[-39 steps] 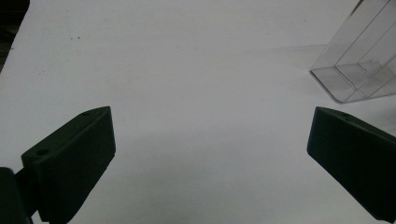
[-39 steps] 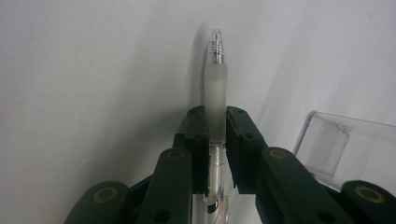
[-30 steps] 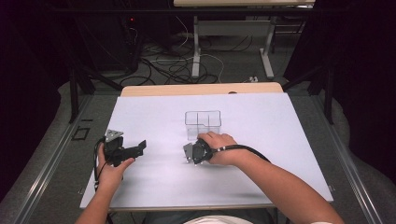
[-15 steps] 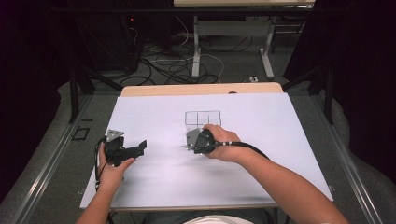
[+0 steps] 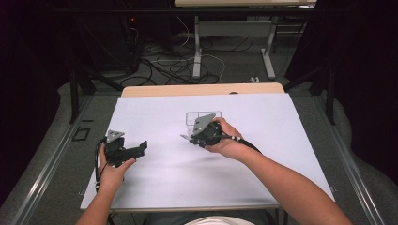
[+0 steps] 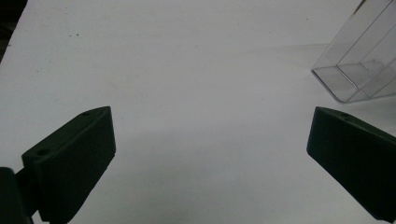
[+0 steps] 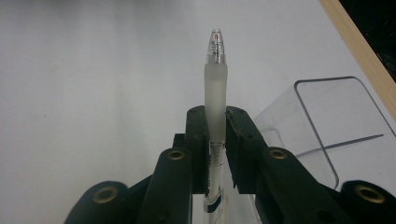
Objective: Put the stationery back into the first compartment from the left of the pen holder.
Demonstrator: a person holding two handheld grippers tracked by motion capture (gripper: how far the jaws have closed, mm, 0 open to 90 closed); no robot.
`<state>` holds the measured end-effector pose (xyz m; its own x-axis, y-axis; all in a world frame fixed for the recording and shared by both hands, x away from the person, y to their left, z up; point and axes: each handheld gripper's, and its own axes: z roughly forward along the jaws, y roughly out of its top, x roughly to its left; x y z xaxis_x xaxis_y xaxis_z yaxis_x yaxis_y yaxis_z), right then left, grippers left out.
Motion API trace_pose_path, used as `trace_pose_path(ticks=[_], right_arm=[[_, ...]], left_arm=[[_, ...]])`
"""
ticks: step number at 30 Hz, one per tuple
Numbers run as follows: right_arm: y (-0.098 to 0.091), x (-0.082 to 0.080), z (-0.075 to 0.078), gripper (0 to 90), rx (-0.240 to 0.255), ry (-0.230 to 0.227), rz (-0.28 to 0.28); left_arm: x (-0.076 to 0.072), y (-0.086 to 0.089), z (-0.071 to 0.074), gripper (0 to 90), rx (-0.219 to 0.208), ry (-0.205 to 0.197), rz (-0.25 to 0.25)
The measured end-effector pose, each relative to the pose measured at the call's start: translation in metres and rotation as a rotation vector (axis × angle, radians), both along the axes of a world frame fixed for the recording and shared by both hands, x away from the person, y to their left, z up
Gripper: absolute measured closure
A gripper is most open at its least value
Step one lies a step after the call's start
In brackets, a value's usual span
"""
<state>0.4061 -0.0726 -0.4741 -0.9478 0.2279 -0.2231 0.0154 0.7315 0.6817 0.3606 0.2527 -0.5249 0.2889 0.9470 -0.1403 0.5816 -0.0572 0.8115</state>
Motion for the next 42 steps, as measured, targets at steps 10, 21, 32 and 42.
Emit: trace_pose_path(ticks=[10,21,32,42], right_arm=[[-0.006,0.004,0.008,80.1,0.144,0.041,-0.056],[-0.012,0.009,0.022,80.1,0.278,0.048,-0.107],[-0.018,0.014,0.033,80.1,0.466,0.021,-0.192],[-0.017,0.018,0.047,80.1,0.592,-0.045,-0.242]], left_arm=[[-0.001,0.0,0.0,1.3,0.005,0.005,-0.003],[-0.002,0.001,0.001,1.3,-0.003,0.0,0.001],[-0.002,0.001,0.0,1.3,-0.002,0.004,-0.002],[-0.001,0.001,0.0,1.3,-0.003,0.0,-0.002]])
